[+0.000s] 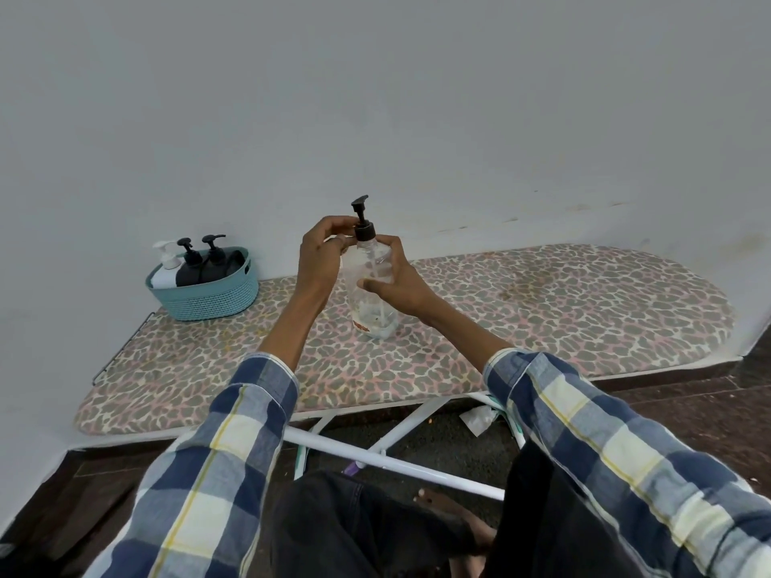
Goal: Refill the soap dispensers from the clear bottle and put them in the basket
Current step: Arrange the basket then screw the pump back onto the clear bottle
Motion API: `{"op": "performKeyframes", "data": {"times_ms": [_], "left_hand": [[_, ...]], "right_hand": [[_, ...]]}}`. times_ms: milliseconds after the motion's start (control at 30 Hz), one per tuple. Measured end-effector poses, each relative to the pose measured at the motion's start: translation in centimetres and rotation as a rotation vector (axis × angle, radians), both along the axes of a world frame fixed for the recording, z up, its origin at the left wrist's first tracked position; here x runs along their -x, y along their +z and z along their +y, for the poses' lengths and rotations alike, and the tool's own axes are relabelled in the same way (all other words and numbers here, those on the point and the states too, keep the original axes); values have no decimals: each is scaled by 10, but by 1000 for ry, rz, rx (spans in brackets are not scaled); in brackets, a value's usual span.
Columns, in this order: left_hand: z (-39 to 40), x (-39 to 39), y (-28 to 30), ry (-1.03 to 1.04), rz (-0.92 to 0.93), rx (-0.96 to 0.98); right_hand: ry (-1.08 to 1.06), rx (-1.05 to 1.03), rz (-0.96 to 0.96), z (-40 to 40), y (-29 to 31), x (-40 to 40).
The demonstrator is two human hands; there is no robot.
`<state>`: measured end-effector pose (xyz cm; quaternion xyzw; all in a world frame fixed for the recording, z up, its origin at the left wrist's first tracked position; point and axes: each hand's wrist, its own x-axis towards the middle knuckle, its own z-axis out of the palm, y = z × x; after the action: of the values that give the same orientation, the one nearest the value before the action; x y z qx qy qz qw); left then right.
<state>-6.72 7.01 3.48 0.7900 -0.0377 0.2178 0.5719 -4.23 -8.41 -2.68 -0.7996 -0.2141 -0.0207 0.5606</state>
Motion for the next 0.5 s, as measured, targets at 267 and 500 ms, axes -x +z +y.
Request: {"op": "performKeyframes", "data": {"times_ms": [267, 500], "left_hand": [[-16, -1, -1, -37, -37, -102], [-12, 2, -3, -43, -89, -174]], "right_hand": [[-11, 5, -33, 3, -3, -2], [-1, -4, -16, 3, -2, -2]]}}
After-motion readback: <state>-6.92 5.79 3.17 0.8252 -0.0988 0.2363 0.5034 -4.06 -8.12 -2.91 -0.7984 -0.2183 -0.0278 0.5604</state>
